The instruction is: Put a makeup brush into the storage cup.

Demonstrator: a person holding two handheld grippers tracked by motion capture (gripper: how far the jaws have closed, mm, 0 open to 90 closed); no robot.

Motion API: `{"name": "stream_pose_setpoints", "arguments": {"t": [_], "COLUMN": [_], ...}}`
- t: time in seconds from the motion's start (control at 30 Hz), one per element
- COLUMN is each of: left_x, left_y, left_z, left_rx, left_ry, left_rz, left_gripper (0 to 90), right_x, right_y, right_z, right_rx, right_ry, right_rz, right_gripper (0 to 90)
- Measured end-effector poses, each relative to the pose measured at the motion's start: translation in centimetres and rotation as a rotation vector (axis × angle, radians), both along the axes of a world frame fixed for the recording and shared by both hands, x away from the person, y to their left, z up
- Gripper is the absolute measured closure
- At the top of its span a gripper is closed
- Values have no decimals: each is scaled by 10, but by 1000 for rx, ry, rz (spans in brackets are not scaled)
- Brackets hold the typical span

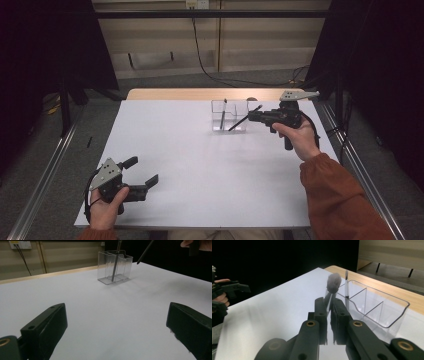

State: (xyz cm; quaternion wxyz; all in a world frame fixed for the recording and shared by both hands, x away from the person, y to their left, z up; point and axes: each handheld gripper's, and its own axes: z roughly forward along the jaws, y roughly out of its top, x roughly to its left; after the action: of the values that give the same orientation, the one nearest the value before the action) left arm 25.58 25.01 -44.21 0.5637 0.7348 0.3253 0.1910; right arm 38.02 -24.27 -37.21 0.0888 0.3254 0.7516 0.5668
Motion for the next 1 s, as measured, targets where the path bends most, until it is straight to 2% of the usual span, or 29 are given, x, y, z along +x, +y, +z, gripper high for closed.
{"name": "stream_pose_setpoints", "arguments": {"t": [0.4,0.6,0.8,1.0], "left_x": [0,1,2,1], "left_y": [-1,-2,-2,-2], "left_z": [0,0,-1,-1], "left_rx": [23,23,21,23], "left_ry": [-4,1,3,3], "left_rz": [-8,-11,-8,-11], "left_gripper": [33,33,33,33], "right_x": [26,37,50,63], "right_y": [2,2,7,16], "right_z": [18,25,34,30], "right_rx": [-51,-38,-51,-73], "right_ry": [-37,-53,-75,-71], "right_rz": [-41,-64,-80,-91], "right_gripper": [841,841,841,841]}}
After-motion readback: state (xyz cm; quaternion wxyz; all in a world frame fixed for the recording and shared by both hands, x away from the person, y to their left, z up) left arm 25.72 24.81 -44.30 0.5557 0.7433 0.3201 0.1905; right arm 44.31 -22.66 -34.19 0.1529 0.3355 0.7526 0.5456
